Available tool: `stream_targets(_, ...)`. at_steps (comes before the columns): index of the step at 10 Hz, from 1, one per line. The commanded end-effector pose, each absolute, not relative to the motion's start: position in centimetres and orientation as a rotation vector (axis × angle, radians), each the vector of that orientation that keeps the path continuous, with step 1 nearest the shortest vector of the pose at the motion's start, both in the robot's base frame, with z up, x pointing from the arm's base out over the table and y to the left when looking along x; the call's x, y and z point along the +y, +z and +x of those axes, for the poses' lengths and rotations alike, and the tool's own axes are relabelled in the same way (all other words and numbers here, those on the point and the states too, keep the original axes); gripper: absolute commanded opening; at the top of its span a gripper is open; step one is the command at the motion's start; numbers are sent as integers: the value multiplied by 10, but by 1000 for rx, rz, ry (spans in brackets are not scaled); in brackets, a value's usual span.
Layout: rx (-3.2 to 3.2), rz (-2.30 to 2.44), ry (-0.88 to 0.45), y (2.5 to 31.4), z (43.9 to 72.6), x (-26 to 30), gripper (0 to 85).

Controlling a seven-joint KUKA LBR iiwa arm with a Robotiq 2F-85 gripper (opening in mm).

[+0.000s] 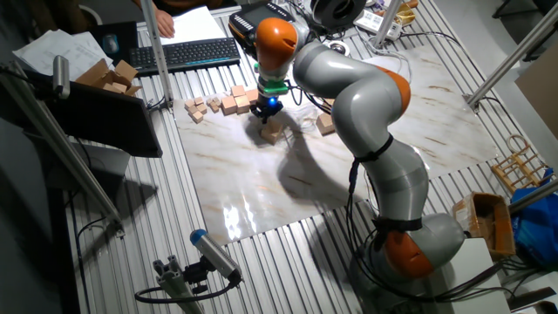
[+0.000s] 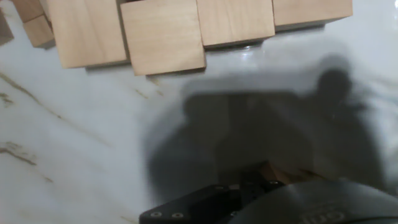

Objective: Stack the blocks into a cross shape

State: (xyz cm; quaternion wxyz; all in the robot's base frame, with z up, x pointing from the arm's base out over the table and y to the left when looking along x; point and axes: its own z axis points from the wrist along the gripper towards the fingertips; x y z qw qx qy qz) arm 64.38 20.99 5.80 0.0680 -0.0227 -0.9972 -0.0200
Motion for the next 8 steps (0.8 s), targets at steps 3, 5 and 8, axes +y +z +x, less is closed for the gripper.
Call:
stream_targets(3, -3021, 10, 0, 52, 622, 201, 0)
stream_targets(5, -3003, 74, -2, 55, 614, 181, 0)
stream_targets(8, -3006, 122, -19, 52, 599, 155, 0)
